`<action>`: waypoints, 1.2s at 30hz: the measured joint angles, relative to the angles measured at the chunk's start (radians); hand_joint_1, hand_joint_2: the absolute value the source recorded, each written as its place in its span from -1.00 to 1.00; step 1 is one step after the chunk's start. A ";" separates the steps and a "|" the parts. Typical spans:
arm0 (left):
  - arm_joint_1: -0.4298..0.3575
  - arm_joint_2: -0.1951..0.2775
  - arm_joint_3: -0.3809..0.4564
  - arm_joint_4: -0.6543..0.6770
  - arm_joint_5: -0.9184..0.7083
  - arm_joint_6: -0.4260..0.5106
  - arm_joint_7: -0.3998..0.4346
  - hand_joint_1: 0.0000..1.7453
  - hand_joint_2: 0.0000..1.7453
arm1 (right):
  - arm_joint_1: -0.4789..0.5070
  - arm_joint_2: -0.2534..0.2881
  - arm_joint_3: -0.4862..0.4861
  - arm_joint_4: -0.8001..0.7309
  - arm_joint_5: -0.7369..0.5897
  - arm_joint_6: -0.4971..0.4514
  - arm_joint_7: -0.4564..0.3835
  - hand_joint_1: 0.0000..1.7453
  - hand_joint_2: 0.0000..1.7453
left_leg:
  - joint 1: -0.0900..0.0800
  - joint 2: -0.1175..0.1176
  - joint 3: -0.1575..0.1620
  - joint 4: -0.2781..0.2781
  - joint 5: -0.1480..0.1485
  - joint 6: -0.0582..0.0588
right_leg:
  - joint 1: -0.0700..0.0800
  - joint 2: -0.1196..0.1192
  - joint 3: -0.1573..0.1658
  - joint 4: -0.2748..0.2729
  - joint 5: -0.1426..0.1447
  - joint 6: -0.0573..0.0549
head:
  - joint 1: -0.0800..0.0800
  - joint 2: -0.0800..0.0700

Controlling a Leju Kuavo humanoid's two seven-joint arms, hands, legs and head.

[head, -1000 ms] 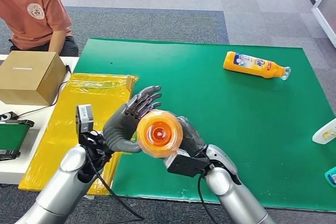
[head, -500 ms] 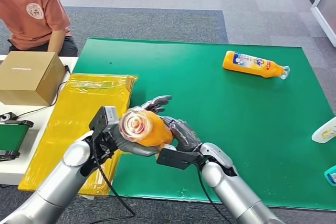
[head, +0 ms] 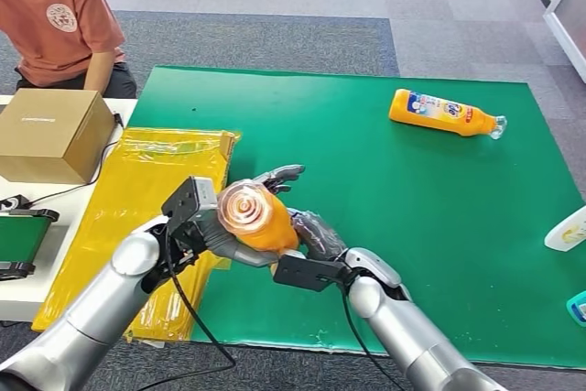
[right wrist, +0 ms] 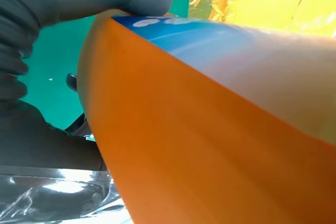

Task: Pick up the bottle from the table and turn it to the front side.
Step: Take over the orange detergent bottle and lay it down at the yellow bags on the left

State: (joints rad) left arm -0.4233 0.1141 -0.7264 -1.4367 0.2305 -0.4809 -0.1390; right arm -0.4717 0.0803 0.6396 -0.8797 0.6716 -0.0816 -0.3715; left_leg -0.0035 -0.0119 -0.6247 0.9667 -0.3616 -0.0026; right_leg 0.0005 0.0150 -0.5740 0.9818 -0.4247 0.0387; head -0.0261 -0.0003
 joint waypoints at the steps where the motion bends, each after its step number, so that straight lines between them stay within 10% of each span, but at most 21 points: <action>1: 0.001 0.000 0.000 0.002 0.000 0.003 0.000 1.00 1.00 | 0.000 0.000 -0.001 0.002 -0.002 -0.001 0.002 1.00 1.00 | 0.000 0.000 0.000 0.000 0.000 0.000 | 0.000 0.000 0.000 0.000 0.000 0.000 | 0.000 0.000; 11: 0.031 -0.001 0.008 0.003 -0.045 0.098 -0.018 1.00 1.00 | 0.010 0.000 -0.023 0.004 -0.053 -0.012 0.041 0.98 1.00 | 0.000 0.000 0.000 0.000 0.000 0.000 | 0.000 0.000 0.000 0.000 0.000 0.000 | 0.000 0.000; 15: 0.082 -0.019 0.024 -0.038 -0.252 0.273 -0.055 1.00 1.00 | 0.048 0.000 -0.064 -0.017 -0.149 0.013 0.063 -0.65 1.00 | 0.000 0.000 -0.001 0.000 0.000 0.000 | 0.000 0.000 0.000 0.000 0.000 0.000 | 0.000 0.000; 17: 0.121 -0.035 0.035 -0.077 -0.431 0.410 -0.058 1.00 1.00 | 0.072 0.000 -0.104 -0.039 -0.220 0.034 0.077 -1.00 1.00 | 0.000 0.000 -0.002 0.000 -0.001 0.000 | 0.000 0.000 -0.001 0.000 0.000 0.000 | 0.000 0.000; 23: 0.270 -0.045 0.104 -0.209 -1.479 1.117 0.083 1.00 1.00 | 0.187 -0.028 -0.276 -0.165 -0.427 0.083 0.100 -1.00 1.00 | 0.000 -0.002 -0.003 0.000 -0.002 0.001 | 0.000 -0.002 -0.001 -0.001 -0.002 0.002 | 0.000 0.000; 33: 0.455 -0.071 0.318 -0.285 -1.766 1.174 0.036 1.00 1.00 | 0.303 -0.073 -0.428 -0.473 -0.543 0.061 0.074 -1.00 1.00 | 0.000 -0.001 -0.003 0.000 -0.003 0.001 | 0.000 -0.002 -0.002 -0.001 -0.003 0.000 | 0.000 0.000; 36: 0.439 -0.034 0.326 -0.228 -1.766 1.145 0.230 1.00 1.00 | 0.320 -0.082 -0.443 -0.556 -0.548 0.062 0.072 -1.00 1.00 | 0.000 -0.001 -0.003 0.000 -0.002 0.000 | 0.000 -0.002 -0.003 -0.001 -0.003 0.000 | 0.000 0.000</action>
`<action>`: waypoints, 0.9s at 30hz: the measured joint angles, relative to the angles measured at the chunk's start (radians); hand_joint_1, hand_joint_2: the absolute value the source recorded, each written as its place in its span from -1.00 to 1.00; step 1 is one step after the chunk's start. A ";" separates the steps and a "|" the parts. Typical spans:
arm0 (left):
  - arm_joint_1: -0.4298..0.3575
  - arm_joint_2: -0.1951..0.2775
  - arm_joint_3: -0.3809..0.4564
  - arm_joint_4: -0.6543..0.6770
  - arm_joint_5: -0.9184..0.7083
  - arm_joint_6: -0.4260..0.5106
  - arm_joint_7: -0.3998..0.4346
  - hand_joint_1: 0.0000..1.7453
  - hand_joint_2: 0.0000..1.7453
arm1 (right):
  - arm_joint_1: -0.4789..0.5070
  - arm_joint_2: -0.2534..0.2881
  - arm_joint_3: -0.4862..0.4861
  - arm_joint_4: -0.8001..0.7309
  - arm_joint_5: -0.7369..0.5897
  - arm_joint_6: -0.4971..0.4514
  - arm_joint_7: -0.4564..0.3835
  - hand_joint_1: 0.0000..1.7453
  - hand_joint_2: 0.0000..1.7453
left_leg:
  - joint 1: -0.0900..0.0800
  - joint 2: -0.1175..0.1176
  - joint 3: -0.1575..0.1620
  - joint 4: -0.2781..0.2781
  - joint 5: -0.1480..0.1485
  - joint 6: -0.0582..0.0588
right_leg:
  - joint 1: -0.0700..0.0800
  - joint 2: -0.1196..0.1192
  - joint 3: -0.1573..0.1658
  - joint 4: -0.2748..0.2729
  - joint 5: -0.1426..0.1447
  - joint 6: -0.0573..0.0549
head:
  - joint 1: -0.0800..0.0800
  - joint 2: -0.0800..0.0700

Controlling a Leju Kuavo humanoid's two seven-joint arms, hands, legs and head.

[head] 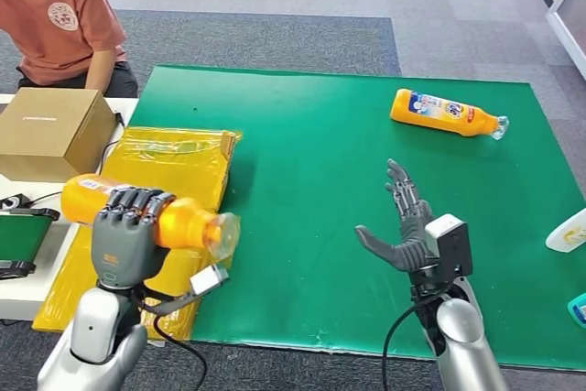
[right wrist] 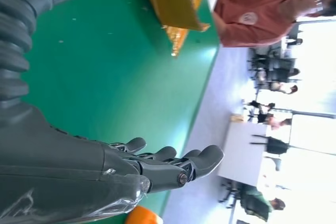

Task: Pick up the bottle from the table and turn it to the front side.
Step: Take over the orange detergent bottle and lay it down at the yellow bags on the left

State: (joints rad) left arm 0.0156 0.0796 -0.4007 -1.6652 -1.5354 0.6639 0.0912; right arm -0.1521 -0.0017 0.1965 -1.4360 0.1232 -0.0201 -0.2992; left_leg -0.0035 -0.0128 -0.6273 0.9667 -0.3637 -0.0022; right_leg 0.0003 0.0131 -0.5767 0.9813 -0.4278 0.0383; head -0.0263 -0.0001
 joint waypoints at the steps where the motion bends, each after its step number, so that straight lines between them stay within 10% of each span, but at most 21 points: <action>1: -0.015 0.018 -0.024 0.032 0.000 -0.009 0.099 1.00 1.00 | 0.002 -0.002 -0.002 -0.023 -0.002 0.001 -0.001 -1.00 1.00 | 0.000 0.000 0.000 0.000 0.000 0.000 | 0.000 0.000 0.000 0.000 0.000 0.000 | 0.000 0.000; 4: -0.045 0.042 -0.100 0.137 -0.001 -0.011 0.242 1.00 1.00 | 0.006 -0.004 -0.003 -0.076 -0.004 0.006 -0.007 -1.00 1.00 | 0.000 0.000 0.000 0.000 0.001 -0.001 | 0.000 0.000 0.001 0.000 0.001 -0.001 | 0.000 0.000; 16: -0.050 0.015 -0.106 0.366 -0.001 0.027 0.117 1.00 1.00 | 0.016 -0.009 0.016 -0.200 0.008 0.016 -0.028 -1.00 1.00 | 0.000 0.000 0.000 0.000 0.000 0.000 | 0.000 0.000 0.001 0.000 0.001 0.000 | 0.000 0.000; 20: -0.050 0.016 -0.107 0.369 -0.001 0.027 0.120 -1.00 1.00 | 0.020 -0.011 0.021 -0.215 0.012 0.018 -0.034 -1.00 1.00 | 0.000 0.000 0.000 0.000 0.000 0.000 | 0.000 0.000 0.001 0.000 0.001 0.000 | 0.000 0.000; 22: -0.050 0.016 -0.107 0.369 -0.001 0.027 0.121 -1.00 1.00 | 0.020 -0.011 0.021 -0.215 0.012 0.018 -0.034 -1.00 1.00 | 0.000 0.000 0.000 0.000 0.000 0.000 | 0.000 0.000 0.001 0.000 0.001 0.000 | 0.000 0.000; 26: -0.045 0.015 -0.112 0.365 -0.001 0.028 0.136 -1.00 -1.00 | 0.046 -0.022 0.027 -0.257 0.023 0.011 -0.045 -1.00 1.00 | 0.000 0.000 0.000 0.000 0.000 0.000 | 0.000 0.000 0.001 0.000 0.001 0.000 | 0.000 0.000; 27: -0.044 0.015 -0.113 0.364 -0.001 0.029 0.135 -1.00 -1.00 | 0.051 -0.024 0.027 -0.261 0.025 0.011 -0.045 -1.00 1.00 | 0.000 0.000 0.000 0.000 0.000 0.000 | 0.000 0.000 0.001 0.000 0.001 0.000 | 0.000 0.000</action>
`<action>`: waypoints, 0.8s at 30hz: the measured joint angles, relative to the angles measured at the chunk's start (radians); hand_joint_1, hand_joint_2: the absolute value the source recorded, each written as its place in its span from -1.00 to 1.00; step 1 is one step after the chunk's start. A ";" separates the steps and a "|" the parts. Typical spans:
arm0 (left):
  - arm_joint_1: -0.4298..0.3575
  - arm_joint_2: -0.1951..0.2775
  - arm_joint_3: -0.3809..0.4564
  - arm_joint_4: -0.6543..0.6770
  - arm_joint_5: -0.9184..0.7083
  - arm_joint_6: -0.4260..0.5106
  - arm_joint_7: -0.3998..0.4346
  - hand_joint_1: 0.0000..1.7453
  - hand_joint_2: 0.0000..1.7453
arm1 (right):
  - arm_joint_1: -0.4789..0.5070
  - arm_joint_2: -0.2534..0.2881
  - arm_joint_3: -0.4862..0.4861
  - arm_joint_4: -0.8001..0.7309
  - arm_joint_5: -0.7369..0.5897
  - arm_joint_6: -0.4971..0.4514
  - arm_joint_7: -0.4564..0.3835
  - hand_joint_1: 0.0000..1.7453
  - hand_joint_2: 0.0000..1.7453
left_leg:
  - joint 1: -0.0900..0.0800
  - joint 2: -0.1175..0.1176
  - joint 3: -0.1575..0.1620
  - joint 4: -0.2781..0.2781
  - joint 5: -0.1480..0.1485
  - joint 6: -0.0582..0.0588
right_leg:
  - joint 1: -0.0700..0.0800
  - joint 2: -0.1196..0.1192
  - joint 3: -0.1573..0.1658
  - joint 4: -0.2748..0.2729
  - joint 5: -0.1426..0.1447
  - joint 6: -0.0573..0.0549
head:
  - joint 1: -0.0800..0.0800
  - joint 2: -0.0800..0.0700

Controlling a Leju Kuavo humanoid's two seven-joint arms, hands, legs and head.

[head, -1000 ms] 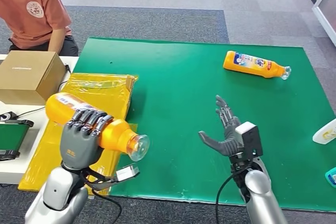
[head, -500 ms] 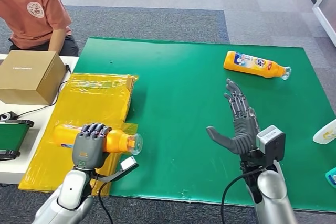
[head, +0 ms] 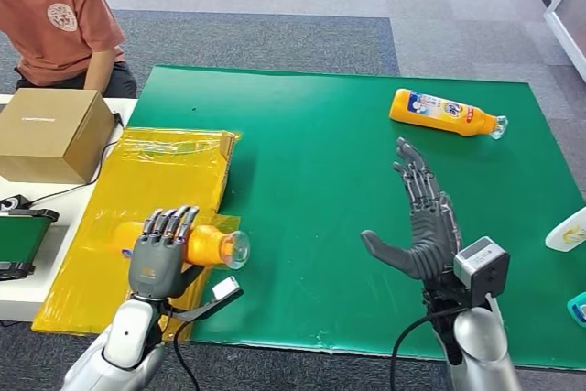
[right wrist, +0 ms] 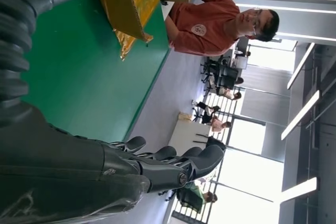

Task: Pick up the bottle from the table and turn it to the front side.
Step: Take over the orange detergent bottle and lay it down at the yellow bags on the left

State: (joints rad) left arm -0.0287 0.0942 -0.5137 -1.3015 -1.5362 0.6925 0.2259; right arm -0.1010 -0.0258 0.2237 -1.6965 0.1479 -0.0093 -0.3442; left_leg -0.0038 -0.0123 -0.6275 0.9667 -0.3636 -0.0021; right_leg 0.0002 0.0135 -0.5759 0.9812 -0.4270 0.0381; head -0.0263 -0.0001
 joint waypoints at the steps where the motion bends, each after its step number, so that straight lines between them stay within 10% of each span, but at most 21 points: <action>1: 0.001 0.000 -0.001 -0.002 0.000 0.000 0.000 -1.00 -1.00 | 0.004 -0.002 0.000 -0.003 0.002 0.000 0.000 -1.00 1.00 | 0.000 0.000 0.000 0.000 0.000 0.000 | 0.000 0.000 0.000 0.000 0.000 0.000 | 0.000 0.000; 24: 0.052 -0.070 0.060 -0.068 0.037 -0.062 -0.161 -1.00 -1.00 | 0.035 -0.008 0.000 -0.062 0.061 -0.017 -0.010 -1.00 1.00 | 0.000 0.000 0.000 0.000 0.000 0.000 | 0.000 0.000 0.000 0.000 0.000 0.000 | 0.000 0.000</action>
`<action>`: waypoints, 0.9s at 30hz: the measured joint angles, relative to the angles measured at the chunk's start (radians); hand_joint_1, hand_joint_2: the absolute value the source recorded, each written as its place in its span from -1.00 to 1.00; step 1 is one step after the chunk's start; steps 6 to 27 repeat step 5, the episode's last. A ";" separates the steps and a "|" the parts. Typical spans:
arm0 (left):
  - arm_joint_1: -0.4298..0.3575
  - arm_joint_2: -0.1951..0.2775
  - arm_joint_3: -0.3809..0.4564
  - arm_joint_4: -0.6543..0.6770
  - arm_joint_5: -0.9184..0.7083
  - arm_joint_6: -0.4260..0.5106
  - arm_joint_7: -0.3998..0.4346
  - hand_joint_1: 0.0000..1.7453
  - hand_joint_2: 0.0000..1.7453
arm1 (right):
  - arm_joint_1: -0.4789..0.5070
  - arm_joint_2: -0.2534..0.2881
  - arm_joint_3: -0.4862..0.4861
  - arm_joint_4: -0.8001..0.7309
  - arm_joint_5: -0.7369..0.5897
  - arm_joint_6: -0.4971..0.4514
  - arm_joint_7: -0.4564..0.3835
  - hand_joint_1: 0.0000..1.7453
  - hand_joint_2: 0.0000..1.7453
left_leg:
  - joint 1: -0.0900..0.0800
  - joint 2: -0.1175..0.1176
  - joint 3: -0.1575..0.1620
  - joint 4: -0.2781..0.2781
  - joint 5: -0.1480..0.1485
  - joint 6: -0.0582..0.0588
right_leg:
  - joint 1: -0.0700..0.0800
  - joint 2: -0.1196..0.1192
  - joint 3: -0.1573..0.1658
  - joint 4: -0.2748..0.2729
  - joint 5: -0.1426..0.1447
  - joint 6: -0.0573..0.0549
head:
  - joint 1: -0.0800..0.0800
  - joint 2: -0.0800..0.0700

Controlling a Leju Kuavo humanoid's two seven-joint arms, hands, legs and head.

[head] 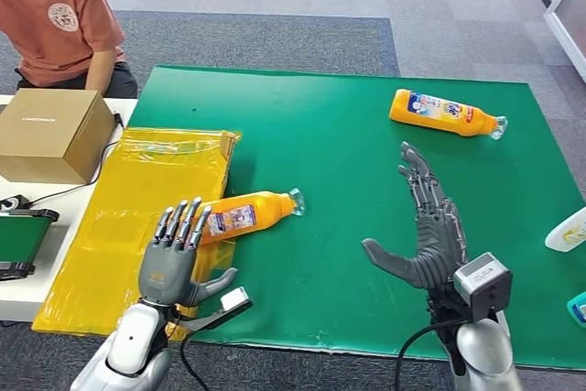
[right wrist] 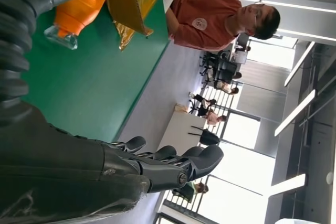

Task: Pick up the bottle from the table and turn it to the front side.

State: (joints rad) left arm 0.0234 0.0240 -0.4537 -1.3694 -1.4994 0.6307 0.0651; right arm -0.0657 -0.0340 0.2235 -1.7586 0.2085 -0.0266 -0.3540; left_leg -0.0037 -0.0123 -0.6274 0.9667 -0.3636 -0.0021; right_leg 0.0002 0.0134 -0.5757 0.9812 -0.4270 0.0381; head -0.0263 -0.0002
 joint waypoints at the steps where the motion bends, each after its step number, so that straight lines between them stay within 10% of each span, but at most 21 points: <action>1: 0.003 -0.002 0.002 -0.008 0.024 0.001 -0.012 -1.00 -1.00 | 0.001 0.000 0.000 -0.001 0.001 0.000 0.000 -1.00 1.00 | 0.000 0.000 0.000 0.000 0.000 0.000 | 0.000 0.000 0.000 0.000 0.000 0.000 | 0.000 0.000; 27: 0.025 -0.010 0.008 -0.058 0.188 0.000 -0.081 -1.00 -1.00 | 0.018 0.000 -0.002 -0.010 0.008 -0.005 0.000 -1.00 1.00 | 0.000 0.000 0.000 0.000 0.000 0.000 | 0.000 0.000 0.000 0.000 0.000 0.000 | 0.000 0.000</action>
